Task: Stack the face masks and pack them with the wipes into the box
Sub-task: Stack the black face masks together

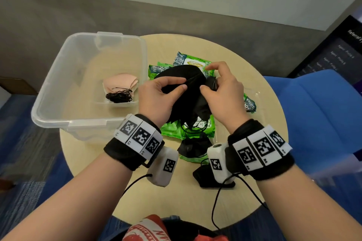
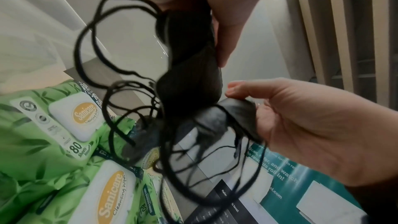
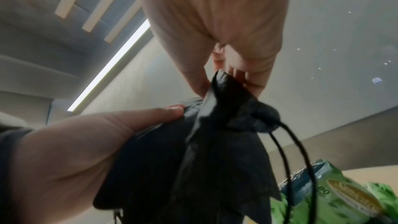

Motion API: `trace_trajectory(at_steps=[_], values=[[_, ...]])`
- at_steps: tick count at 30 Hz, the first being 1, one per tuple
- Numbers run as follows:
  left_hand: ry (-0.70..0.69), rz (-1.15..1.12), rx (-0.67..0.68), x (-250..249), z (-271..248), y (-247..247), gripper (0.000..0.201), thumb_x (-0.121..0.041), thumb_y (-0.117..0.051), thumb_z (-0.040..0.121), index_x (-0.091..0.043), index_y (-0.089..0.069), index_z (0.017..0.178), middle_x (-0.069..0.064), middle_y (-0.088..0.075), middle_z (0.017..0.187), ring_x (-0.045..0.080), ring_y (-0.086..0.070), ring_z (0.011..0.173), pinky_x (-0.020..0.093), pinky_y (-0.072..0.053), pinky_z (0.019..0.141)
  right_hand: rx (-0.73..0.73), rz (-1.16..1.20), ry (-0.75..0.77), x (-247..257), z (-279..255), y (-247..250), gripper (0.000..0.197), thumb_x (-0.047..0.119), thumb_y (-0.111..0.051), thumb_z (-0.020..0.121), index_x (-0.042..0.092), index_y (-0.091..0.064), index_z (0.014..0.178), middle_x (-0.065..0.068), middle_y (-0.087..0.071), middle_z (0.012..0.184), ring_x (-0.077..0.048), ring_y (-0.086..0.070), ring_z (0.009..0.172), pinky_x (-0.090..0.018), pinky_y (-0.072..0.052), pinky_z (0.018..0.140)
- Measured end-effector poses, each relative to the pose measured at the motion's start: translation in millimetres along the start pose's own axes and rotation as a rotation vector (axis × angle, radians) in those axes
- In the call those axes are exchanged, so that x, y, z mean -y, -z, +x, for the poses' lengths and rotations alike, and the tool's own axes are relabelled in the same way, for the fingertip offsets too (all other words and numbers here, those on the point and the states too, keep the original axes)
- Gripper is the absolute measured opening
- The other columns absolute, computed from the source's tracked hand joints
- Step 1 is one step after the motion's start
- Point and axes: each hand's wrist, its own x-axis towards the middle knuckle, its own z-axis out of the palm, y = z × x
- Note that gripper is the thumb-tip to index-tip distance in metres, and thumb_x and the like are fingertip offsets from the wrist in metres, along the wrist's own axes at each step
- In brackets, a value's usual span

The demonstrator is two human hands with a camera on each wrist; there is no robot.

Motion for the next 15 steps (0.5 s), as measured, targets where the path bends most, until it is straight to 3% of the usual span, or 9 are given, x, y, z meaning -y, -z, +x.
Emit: trace_trajectory(at_steps=[3, 5, 8, 9, 11, 13, 15], values=[[-0.013, -0.021, 0.002, 0, -2, -1, 0.022, -0.009, -0.073, 0.078, -0.028, -0.069, 0.088, -0.017, -0.066, 0.076, -0.01, -0.059, 0.069, 0.013, -0.049, 0.075, 0.046, 0.132, -0.119, -1, 4, -4, 0.034, 0.012, -0.063, 0.074, 0.025, -0.048, 0.102, -0.016, -0.063, 0.074, -0.031, -0.058, 0.065, -0.043, -0.052, 0.064], [-0.02, -0.03, 0.01, 1, -2, -2, 0.022, -0.007, -0.073, 0.078, -0.025, -0.069, 0.09, -0.016, -0.065, 0.075, -0.011, -0.058, 0.069, 0.012, -0.049, 0.075, 0.068, 0.215, -0.185, 1, 5, -4, 0.033, 0.014, -0.064, 0.071, 0.031, -0.047, 0.093, -0.017, -0.064, 0.078, -0.037, -0.061, 0.073, -0.05, -0.054, 0.07], [-0.041, -0.058, 0.045, -1, -5, -3, 0.023, -0.003, -0.072, 0.078, -0.02, -0.069, 0.093, -0.016, -0.065, 0.076, -0.014, -0.058, 0.067, 0.005, -0.045, 0.071, 0.131, 0.446, -0.289, 1, 9, -4, 0.029, 0.006, -0.065, 0.08, 0.024, -0.048, 0.095, -0.008, -0.061, 0.076, -0.023, -0.06, 0.067, -0.035, -0.052, 0.061], [-0.043, -0.064, 0.052, -1, -4, -3, 0.023, -0.003, -0.072, 0.078, -0.019, -0.068, 0.094, -0.016, -0.065, 0.076, -0.015, -0.058, 0.067, 0.004, -0.044, 0.071, 0.149, 0.529, -0.316, 2, 9, -3, 0.021, 0.008, -0.063, 0.084, 0.021, -0.049, 0.094, -0.007, -0.061, 0.076, -0.019, -0.059, 0.066, -0.03, -0.049, 0.058], [-0.018, -0.089, 0.061, 1, -3, -2, 0.023, -0.003, -0.071, 0.078, -0.021, -0.069, 0.092, -0.017, -0.066, 0.077, -0.013, -0.059, 0.068, 0.006, -0.045, 0.073, 0.198, 0.666, -0.361, 3, 9, 1, 0.001, 0.017, -0.053, 0.092, 0.018, -0.052, 0.091, -0.006, -0.059, 0.075, -0.018, -0.057, 0.067, -0.029, -0.043, 0.063], [0.025, -0.142, 0.069, 3, 0, -1, 0.022, -0.003, -0.071, 0.079, -0.024, -0.07, 0.086, -0.019, -0.067, 0.074, -0.009, -0.06, 0.07, 0.011, -0.047, 0.076, 0.247, 0.754, -0.39, -1, 9, 5, 0.014, 0.015, -0.04, 0.095, 0.016, -0.054, 0.094, -0.006, -0.058, 0.073, -0.018, -0.055, 0.066, -0.031, -0.042, 0.065], [0.053, -0.183, 0.089, 5, 2, -1, 0.022, -0.002, -0.07, 0.079, -0.023, -0.07, 0.085, -0.02, -0.068, 0.069, -0.006, -0.062, 0.071, 0.015, -0.05, 0.078, 0.259, 0.765, -0.365, -5, 7, 8, 0.021, 0.004, -0.038, 0.093, 0.016, -0.055, 0.096, -0.004, -0.059, 0.071, -0.013, -0.055, 0.063, -0.028, -0.042, 0.064]])
